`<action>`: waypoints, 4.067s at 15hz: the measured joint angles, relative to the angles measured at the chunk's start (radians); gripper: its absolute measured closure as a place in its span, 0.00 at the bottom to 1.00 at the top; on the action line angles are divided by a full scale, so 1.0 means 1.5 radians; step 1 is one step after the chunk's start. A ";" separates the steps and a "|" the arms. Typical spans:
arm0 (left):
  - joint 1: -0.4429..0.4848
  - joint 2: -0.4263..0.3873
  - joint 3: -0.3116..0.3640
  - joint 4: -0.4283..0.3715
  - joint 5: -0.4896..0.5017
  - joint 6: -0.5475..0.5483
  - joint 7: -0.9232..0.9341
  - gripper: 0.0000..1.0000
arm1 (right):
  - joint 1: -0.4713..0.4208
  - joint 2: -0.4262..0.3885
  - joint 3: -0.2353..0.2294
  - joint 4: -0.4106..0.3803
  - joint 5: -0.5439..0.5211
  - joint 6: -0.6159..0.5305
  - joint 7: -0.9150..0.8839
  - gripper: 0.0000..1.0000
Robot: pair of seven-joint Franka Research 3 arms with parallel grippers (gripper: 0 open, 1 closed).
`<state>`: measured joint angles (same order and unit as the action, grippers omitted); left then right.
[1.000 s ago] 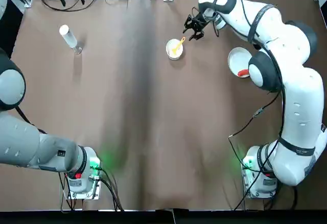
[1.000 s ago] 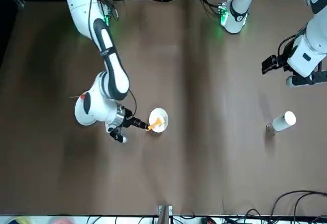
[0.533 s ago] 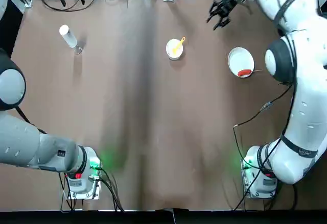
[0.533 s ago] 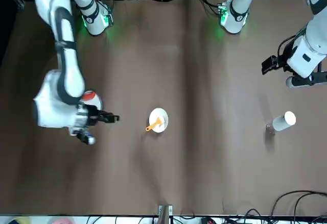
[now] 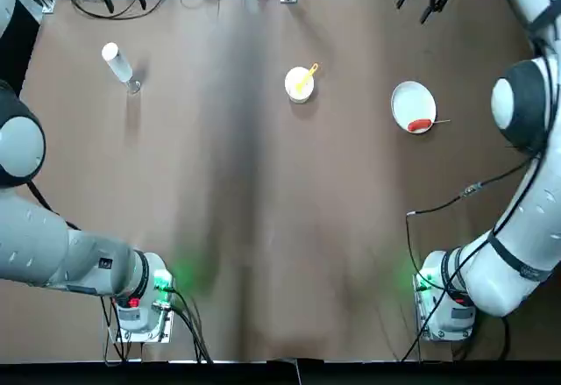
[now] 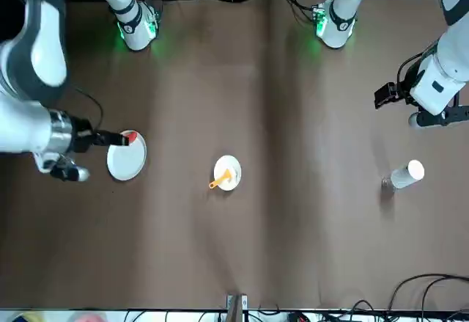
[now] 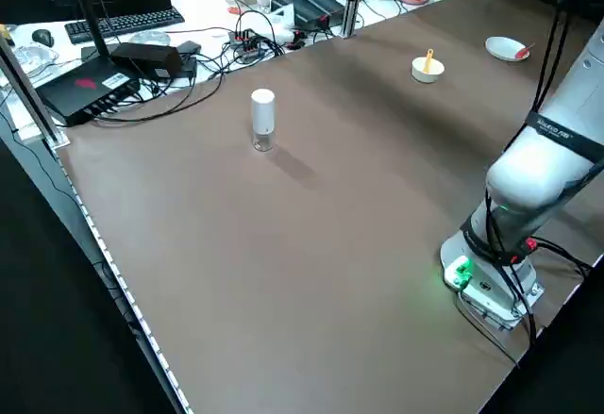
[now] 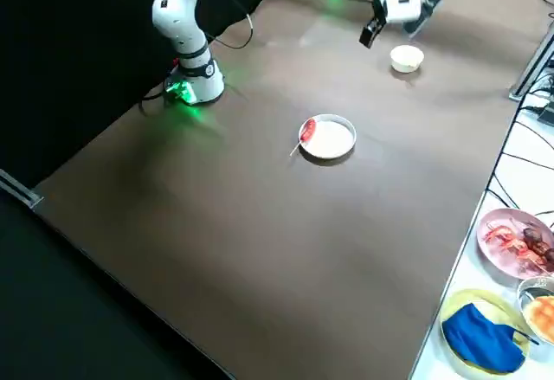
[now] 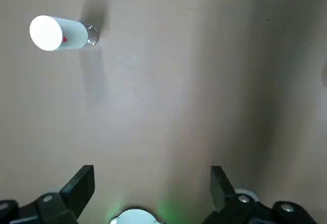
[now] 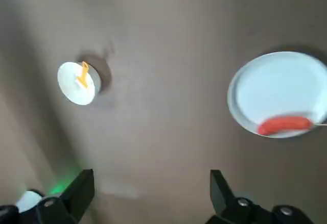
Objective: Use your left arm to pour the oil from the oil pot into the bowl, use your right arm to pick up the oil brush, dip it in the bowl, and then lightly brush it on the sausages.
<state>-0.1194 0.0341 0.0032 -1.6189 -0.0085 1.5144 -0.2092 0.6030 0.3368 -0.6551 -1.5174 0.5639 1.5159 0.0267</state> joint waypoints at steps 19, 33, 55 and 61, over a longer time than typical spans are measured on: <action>0.000 0.008 -0.001 0.000 0.000 0.000 -0.003 0.00 | -0.274 -0.310 0.402 -0.169 -0.313 0.008 -0.040 0.00; 0.000 0.010 -0.001 0.000 0.000 0.000 -0.003 0.00 | -0.317 -0.337 0.397 -0.187 -0.350 0.051 -0.047 0.00; 0.000 0.010 -0.001 0.000 0.000 0.000 -0.003 0.00 | -0.315 -0.337 0.407 -0.191 -0.350 0.049 -0.047 0.00; 0.000 0.010 -0.001 0.000 0.000 0.000 -0.003 0.00 | -0.315 -0.337 0.408 -0.191 -0.350 0.049 -0.047 0.00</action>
<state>-0.1200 0.0489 0.0019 -1.6185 -0.0085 1.5145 -0.2131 0.1311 -0.1682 -0.0436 -1.8045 0.0392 1.5899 -0.0437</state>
